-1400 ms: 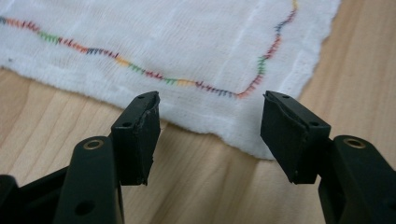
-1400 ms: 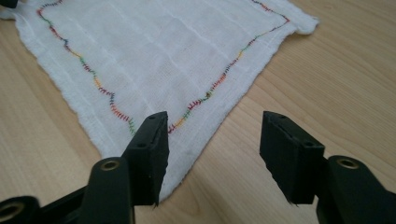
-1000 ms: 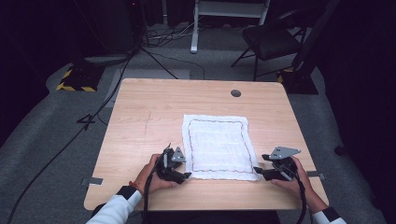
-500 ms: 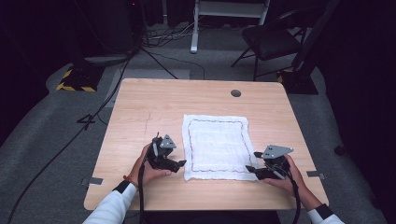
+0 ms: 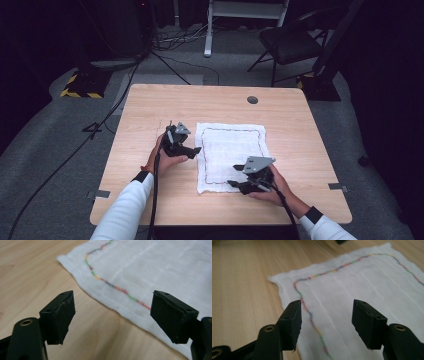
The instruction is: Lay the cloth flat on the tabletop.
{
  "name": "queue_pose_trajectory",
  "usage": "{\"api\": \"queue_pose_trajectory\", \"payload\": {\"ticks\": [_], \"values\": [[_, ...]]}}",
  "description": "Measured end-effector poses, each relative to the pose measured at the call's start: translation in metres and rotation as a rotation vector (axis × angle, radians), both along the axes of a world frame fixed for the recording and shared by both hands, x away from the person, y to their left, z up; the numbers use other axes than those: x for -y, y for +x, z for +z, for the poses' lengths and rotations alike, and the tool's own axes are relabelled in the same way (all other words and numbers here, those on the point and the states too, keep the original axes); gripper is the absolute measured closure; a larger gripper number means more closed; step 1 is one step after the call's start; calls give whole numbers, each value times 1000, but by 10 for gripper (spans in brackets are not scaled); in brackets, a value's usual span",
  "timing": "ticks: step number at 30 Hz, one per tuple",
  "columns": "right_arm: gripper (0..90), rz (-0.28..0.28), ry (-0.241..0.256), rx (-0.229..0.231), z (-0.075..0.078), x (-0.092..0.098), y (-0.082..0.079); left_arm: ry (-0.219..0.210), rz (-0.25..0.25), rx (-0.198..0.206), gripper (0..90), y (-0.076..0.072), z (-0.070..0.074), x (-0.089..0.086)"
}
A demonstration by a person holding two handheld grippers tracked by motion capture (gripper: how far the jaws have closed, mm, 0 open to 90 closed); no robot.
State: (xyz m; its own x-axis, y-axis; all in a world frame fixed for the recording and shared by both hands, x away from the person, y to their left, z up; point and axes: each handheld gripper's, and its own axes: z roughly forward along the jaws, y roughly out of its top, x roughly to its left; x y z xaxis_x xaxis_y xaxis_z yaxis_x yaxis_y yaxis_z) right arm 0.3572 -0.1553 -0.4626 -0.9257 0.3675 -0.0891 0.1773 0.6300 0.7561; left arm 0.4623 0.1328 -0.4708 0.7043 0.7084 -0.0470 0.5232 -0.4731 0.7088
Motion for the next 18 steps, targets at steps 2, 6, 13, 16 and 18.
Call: {"api": "queue_pose_trajectory", "payload": {"ticks": [2, 6, 13, 16, 18], "values": [[430, 26, 1, 7, -2, -18, -2, 16, 13, 19, 225, 8, -1, 3], [451, 93, -14, 17, -11, -50, -6, 25, 41, 2, 224, 27, -5, 10], [515, 150, -30, 11, -22, -80, -15, 25, 120, -20, 218, 59, -22, 23], [529, 164, -43, 10, -27, -86, -17, 5, 148, -36, 219, 70, -27, 26], [534, 170, -54, 7, -31, -90, -17, 5, 153, -18, 204, 72, -30, 29]]}}
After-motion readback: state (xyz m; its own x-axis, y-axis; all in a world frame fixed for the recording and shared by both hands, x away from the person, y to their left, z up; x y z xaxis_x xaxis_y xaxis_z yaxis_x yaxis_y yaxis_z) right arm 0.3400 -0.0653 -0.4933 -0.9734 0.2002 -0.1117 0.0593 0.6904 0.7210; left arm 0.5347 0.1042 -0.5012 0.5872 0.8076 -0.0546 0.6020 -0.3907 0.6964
